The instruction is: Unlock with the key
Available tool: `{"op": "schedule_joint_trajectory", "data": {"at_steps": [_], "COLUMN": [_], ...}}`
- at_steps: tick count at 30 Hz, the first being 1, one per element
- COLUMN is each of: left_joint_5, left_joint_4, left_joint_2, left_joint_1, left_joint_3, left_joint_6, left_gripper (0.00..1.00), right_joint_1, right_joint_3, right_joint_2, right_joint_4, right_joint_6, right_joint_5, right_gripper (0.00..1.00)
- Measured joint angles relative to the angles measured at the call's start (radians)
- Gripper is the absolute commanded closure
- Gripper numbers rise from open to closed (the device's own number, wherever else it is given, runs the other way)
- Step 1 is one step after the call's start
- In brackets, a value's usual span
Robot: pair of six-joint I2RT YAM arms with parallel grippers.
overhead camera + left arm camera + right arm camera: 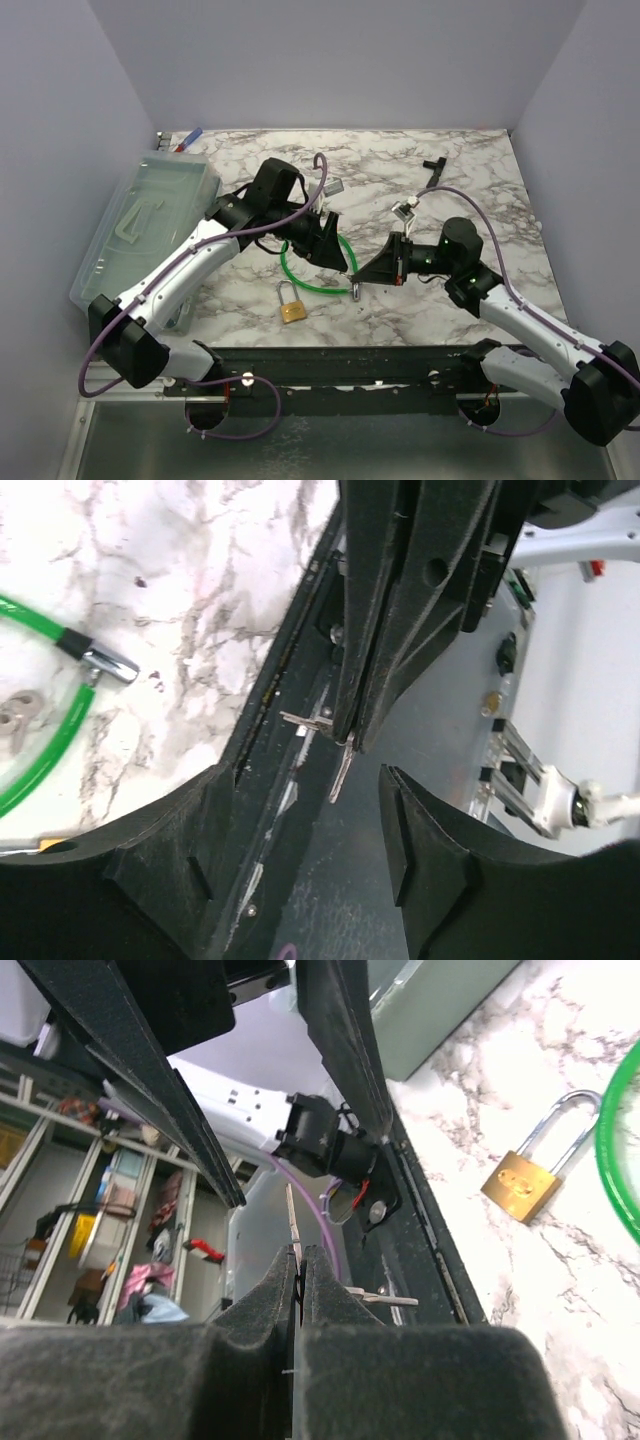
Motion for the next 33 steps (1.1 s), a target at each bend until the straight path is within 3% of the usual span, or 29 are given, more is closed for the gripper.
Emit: {"op": "schedule_joint_trajectory", "data": {"at_steps": [1, 3, 5, 14, 19, 29, 33], "left_joint_5": [-0.032, -0.085, -0.154, -0.507, -0.563, -0.641, -0.671], "left_joint_4": [0.000, 0.000, 0.010, 0.108, 0.113, 0.090, 0.069], "left_joint_2": [-0.009, -0.028, -0.053, -0.181, -0.141, 0.025, 0.099], "left_joint_1": [0.000, 0.000, 0.000, 0.004, 0.005, -0.005, -0.030], "left_joint_3": [-0.001, -0.006, -0.018, -0.184, -0.186, -0.183, -0.154], "left_joint_6": [-0.006, -0.018, -0.043, -0.173, -0.217, -0.332, -0.351], "left_gripper": [0.26, 0.04, 0.01, 0.05, 0.11, 0.17, 0.24], "right_joint_1": [0.000, 0.000, 0.000, 0.000, 0.000, 0.001, 0.001], "right_joint_3": [-0.002, -0.003, -0.005, -0.072, -0.072, -0.073, -0.073], "right_joint_2": [-0.009, -0.026, -0.047, -0.124, -0.145, -0.312, -0.345], "right_joint_4": [-0.013, -0.047, -0.088, -0.127, -0.190, -0.550, -0.646], "right_joint_6": [-0.003, -0.008, -0.010, 0.025, 0.046, 0.165, 0.202], "right_joint_5": [0.019, 0.068, 0.132, 0.307, 0.406, 0.880, 0.970], "right_gripper": [1.00, 1.00, 1.00, 1.00, 1.00, 1.00, 1.00]}}
